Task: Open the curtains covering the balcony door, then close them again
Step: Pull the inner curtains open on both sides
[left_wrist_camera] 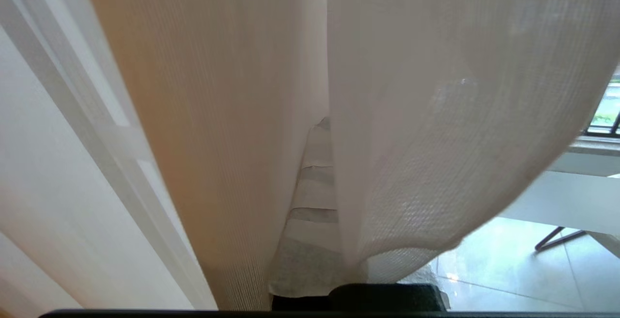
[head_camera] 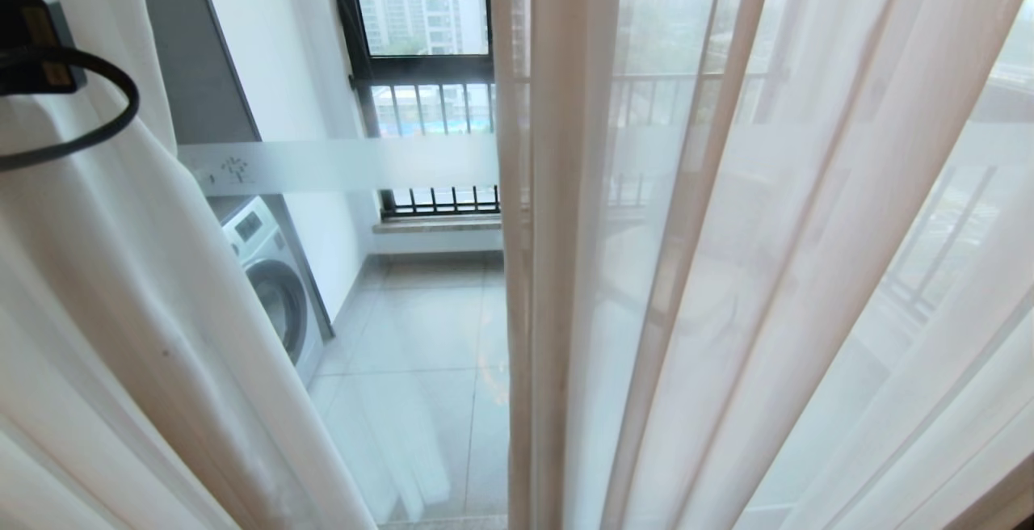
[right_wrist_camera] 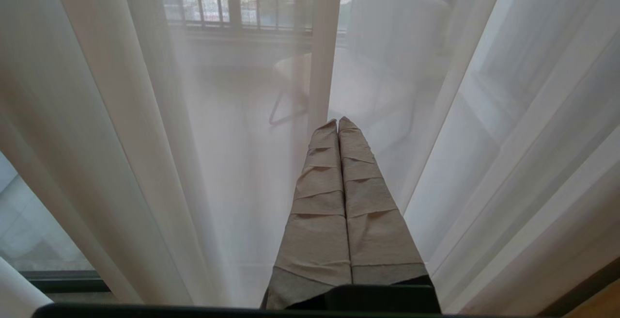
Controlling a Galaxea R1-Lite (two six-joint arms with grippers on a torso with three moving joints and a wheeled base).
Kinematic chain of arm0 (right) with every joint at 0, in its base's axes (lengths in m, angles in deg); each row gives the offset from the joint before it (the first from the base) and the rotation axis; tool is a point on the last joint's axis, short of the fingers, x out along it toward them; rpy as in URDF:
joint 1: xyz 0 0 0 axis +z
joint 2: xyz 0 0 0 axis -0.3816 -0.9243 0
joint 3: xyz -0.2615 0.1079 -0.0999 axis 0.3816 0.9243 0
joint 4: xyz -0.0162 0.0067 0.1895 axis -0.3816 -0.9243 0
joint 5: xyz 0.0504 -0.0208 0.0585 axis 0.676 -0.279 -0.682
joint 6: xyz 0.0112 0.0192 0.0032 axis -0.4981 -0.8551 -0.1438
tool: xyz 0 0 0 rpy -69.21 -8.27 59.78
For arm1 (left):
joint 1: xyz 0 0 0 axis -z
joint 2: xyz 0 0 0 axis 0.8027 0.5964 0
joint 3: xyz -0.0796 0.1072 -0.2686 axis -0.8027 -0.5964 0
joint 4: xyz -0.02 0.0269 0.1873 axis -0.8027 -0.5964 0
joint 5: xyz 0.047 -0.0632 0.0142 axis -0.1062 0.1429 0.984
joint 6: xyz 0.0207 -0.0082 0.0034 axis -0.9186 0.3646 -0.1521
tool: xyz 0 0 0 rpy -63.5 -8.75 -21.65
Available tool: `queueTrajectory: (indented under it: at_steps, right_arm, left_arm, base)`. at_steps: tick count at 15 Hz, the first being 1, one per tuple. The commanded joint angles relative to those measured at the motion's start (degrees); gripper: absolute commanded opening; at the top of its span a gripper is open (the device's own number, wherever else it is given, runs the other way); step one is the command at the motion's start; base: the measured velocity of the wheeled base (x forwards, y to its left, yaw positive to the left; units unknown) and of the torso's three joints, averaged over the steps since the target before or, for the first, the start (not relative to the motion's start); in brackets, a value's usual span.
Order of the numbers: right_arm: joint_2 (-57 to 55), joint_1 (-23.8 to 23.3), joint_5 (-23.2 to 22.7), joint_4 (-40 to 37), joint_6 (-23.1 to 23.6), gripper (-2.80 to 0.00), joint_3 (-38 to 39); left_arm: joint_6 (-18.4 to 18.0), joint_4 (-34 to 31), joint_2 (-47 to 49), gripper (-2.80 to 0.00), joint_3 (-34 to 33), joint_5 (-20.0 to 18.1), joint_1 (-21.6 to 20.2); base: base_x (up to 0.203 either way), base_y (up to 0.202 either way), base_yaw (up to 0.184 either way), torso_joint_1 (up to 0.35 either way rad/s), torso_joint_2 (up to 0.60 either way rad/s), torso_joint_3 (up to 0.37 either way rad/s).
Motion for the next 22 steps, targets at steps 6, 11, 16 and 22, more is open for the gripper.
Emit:
queueTrajectory:
  at_steps: [6,11,16,22]
  right_arm:
    - [0.0,0.0,0.0,0.0,0.1,-2.8,0.0]
    - [0.0,0.0,0.0,0.0,0.1,-2.8,0.0]
    - [0.0,0.0,0.0,0.0,0.1,-2.8,0.0]
    - [0.0,0.0,0.0,0.0,0.1,-2.8,0.0]
  left_arm:
    - [2.2,-0.1,-2.7,-2.8,-3.0,0.2,-0.1]
    - [2.2,-0.2,-4.4,-2.8,-5.1,0.3,-0.1]
    - [2.3,-0.2,-4.8,-2.8,-6.2,0.6,-0.2]
    - [3.7,-0.2,-4.8,-2.8,-7.8,0.6,-1.4]
  base:
    - [0.0,0.0,0.0,0.0,0.0,0.0]
    - [0.0,0.0,0.0,0.0,0.0,0.0]
    - [0.0,0.011,-0.002,0.0,0.0,0.001]
    - [0.0,0.169,-0.002,0.003,0.0,0.003]
